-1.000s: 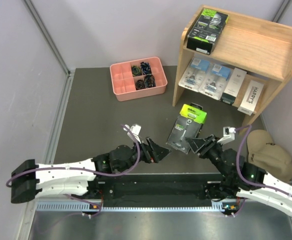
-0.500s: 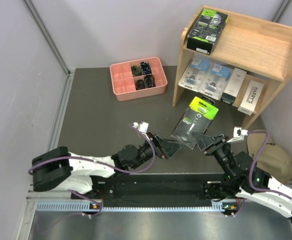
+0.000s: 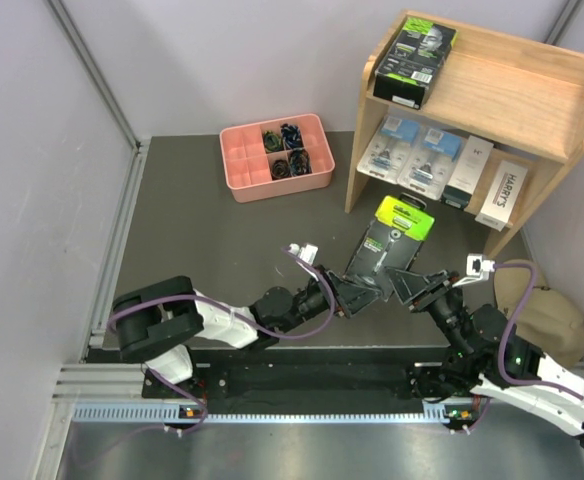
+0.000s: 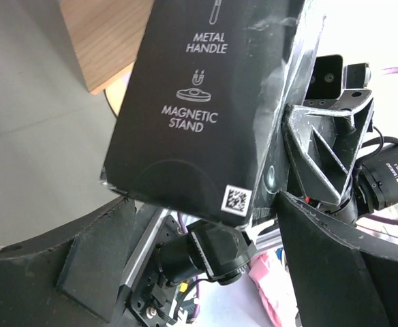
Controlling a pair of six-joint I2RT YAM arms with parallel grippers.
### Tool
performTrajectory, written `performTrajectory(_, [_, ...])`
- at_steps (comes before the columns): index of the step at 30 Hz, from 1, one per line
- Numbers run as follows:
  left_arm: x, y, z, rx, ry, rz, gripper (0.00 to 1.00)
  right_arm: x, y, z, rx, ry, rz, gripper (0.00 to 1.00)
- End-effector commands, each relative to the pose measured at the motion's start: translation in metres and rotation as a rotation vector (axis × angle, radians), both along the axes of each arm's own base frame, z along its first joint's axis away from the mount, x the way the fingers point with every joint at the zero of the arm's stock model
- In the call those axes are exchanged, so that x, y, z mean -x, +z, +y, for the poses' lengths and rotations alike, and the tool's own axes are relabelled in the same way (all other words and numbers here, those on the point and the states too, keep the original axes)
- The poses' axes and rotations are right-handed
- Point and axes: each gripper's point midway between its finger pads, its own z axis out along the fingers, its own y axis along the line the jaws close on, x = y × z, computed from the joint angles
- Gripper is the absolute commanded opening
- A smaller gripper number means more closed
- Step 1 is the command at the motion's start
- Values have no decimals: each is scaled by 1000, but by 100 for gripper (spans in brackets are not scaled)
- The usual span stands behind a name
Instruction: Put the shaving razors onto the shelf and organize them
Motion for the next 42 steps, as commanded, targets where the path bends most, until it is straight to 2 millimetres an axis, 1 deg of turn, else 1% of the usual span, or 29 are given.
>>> performTrajectory(1, [4, 81, 12, 292, 1, -138, 86, 12, 57, -3, -188, 56, -88, 11])
performTrajectory(4, [4, 85, 10, 292, 0, -155, 82, 12, 56, -2, -188, 56, -84, 11])
performTrajectory(6, [6, 88, 9, 298, -9, -164, 76, 12, 55, -1, -188, 61, -82, 11])
performTrajectory(8, [7, 89, 7, 299, -18, -166, 68, 12, 56, -2, -192, 62, -82, 12])
performTrajectory(9, [7, 92, 8, 310, -19, -174, 64, 12, 54, -1, -191, 64, -77, 12])
performTrajectory(11, [9, 92, 6, 311, -29, -176, 53, 12, 53, -1, -195, 59, -67, 12])
performTrajectory(12, [9, 94, 7, 318, -32, -179, 41, 12, 53, -1, -195, 62, -67, 12])
performTrajectory(14, [10, 94, 5, 317, -42, -181, 31, 12, 51, 0, -195, 62, -60, 12])
performTrajectory(15, [11, 95, 5, 321, -46, -180, 25, 12, 50, -1, -192, 59, -56, 13])
performTrajectory(17, [11, 95, 5, 321, -46, -180, 20, 12, 50, -1, -196, 58, -52, 15])
performTrajectory(19, [12, 96, 6, 321, -45, -181, 9, 11, 48, -3, -196, 49, -40, 18])
performTrajectory(20, [11, 97, 6, 319, -43, -182, 5, 10, 46, -3, -193, 45, -33, 23])
performTrajectory(21, [11, 98, 7, 318, -43, -186, 0, 10, 46, -5, -196, 39, -29, 26])
performTrajectory(22, [11, 99, 7, 317, -41, -186, 0, 10, 43, -5, -191, 36, -19, 28])
performTrajectory(23, [12, 98, 7, 310, -43, -187, 0, 10, 42, -6, -195, 34, -15, 36])
performTrajectory(25, [12, 101, 9, 311, -35, -191, 0, 8, 41, -9, -203, 17, -2, 45])
performTrajectory(26, [11, 100, 9, 308, -32, -190, 0, 8, 37, -9, -192, 15, 7, 54])
performTrajectory(28, [10, 106, 12, 312, -20, -197, 0, 8, 38, -12, -197, 7, 7, 61])
performTrajectory(29, [10, 107, 12, 310, -20, -201, 0, 8, 37, -14, -189, 2, 13, 68])
performTrajectory(31, [10, 111, 11, 298, -19, -213, 0, 8, 36, -16, -183, -6, 16, 75])
performTrajectory(32, [10, 114, 11, 296, -18, -220, 0, 8, 37, -18, -175, -8, 19, 82])
performTrajectory(35, [10, 119, 9, 269, -15, -239, 0, 9, 38, -22, -164, -17, 22, 90])
performTrajectory(37, [10, 126, 10, 264, -8, -256, 0, 8, 35, -24, -145, -25, 31, 94])
performTrajectory(38, [9, 128, 11, 259, 2, -264, 0, 9, 37, -25, -147, -28, 31, 94])
performTrajectory(39, [9, 134, 15, 266, 13, -271, 0, 11, 40, -31, -167, -27, 22, 95])
performTrajectory(40, [8, 134, 15, 256, 16, -272, 0, 12, 41, -32, -170, -27, 20, 96])
performTrajectory(42, [8, 143, 18, 260, 32, -292, 0, 13, 41, -35, -168, -29, 20, 96])
